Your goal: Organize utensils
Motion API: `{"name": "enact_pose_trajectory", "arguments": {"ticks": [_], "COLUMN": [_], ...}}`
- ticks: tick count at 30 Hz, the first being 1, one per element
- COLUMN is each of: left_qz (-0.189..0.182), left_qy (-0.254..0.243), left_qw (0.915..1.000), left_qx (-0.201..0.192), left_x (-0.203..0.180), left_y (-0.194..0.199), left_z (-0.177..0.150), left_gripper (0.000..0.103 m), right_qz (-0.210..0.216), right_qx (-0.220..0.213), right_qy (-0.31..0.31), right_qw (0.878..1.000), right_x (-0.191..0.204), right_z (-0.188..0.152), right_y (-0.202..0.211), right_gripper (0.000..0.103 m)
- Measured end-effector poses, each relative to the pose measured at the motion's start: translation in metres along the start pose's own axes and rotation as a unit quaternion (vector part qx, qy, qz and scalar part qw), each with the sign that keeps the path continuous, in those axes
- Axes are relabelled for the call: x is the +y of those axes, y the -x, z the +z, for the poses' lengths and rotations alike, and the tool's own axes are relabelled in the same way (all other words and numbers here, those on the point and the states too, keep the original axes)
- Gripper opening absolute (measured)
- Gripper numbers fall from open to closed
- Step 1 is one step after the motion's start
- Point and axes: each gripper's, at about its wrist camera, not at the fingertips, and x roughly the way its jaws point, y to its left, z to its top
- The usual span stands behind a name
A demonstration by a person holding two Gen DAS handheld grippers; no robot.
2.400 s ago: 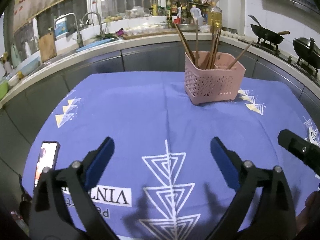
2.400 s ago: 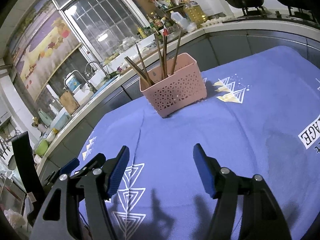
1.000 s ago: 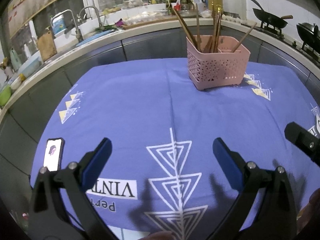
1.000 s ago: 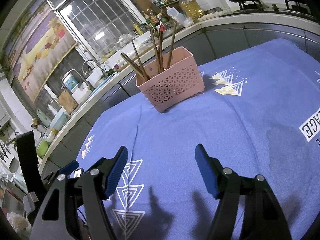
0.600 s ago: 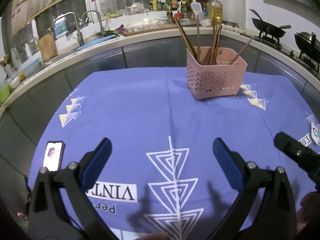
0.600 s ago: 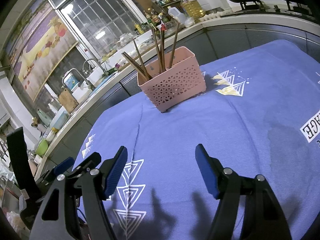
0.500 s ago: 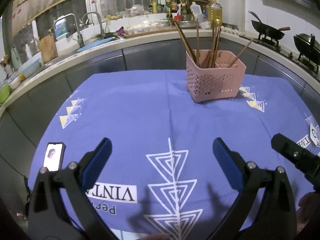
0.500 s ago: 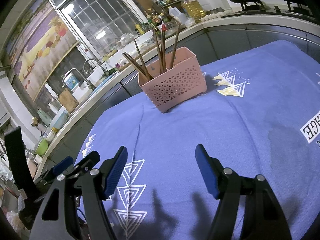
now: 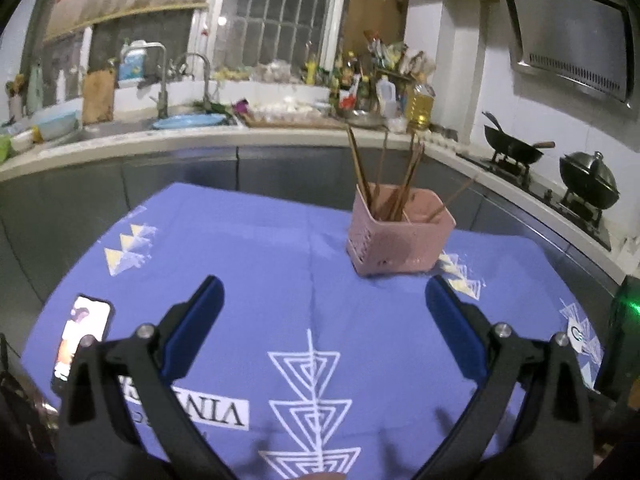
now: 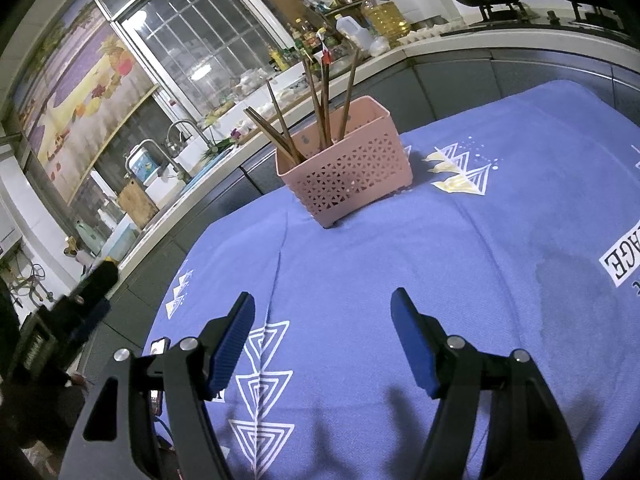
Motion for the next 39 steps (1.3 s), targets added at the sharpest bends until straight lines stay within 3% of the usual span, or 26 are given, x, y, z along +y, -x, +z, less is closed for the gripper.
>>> {"name": "enact_pose_trajectory", "arguments": {"ticks": [10,17,27,39], "left_qz": [0.028,0.028,0.07,0.077], "left_qy": [-0.051,-0.078,-0.075,-0.069], "left_qw": [0.9982,0.9965,0.9947,0.9946], "left_qx": [-0.016,0.007,0.007,0.015], "left_x": [-0.015,-0.026,-0.023,-0.018], "left_y": [0.014,0.004,-0.002,-0.006], "left_z": [0.009,-0.001,-0.001,-0.002], "left_gripper": [0.097,0.097,0.097,0.097], "right_qz": [0.0,0.001,-0.011,-0.026], "right_qx": [-0.001,-0.006,-0.033,-0.06], "right_qy": [0.0,0.008,0.054,0.067], "right_qw": [1.0,1.0,0.998,0.996], "right_x": [-0.001,0.001,0.012,0.012], "right_z": [0.0,0.001,0.015,0.019], "right_y": [0.0,0.002,0.015,0.025], "right_gripper": [0.071,0.071,0.079,0.081]}}
